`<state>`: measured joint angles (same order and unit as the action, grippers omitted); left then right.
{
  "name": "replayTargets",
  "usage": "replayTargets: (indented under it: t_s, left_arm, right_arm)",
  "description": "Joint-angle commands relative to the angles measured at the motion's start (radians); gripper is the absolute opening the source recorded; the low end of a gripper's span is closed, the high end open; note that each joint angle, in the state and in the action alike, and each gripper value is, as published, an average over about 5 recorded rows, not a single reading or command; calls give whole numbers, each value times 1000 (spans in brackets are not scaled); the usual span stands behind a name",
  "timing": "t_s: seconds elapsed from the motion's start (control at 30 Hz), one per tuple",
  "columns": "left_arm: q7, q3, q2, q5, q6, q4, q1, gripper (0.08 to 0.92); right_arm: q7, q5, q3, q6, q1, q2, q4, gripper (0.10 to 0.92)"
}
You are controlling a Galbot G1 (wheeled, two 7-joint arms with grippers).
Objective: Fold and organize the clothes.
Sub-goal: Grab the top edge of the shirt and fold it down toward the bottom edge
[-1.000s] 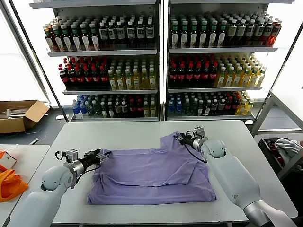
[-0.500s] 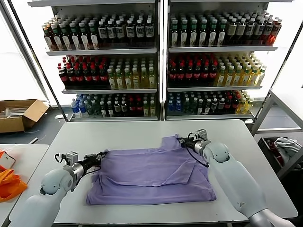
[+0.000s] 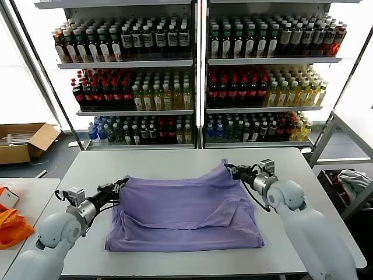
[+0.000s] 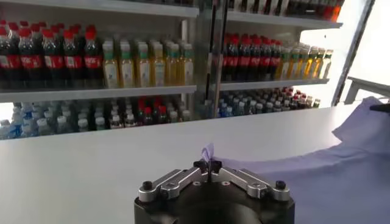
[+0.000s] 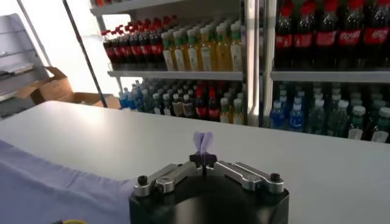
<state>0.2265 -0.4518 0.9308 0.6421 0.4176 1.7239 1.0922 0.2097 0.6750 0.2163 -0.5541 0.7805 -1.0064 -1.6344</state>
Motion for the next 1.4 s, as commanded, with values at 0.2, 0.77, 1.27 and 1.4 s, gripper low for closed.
replayTargets:
  t_s: [0.2,0.77,1.27,1.4]
  left_arm:
    - [-4,-150,9,-19,-14,232,313,87]
    - [12,-196,74,-191,0,294,477,87]
    - [-195,-336,141,-179,41,443,545,375]
    - [-272,-282,235,-174,11,481,575,496]
  right_arm:
    - [-10,39,229,35,455,73,-386,107]
    - [-6,-130,277,114,725,59,-444,107]
    - [5,-224,381,425,704,12,-431,440]
    - [4,-262,436,490,757,-67,-424,562]
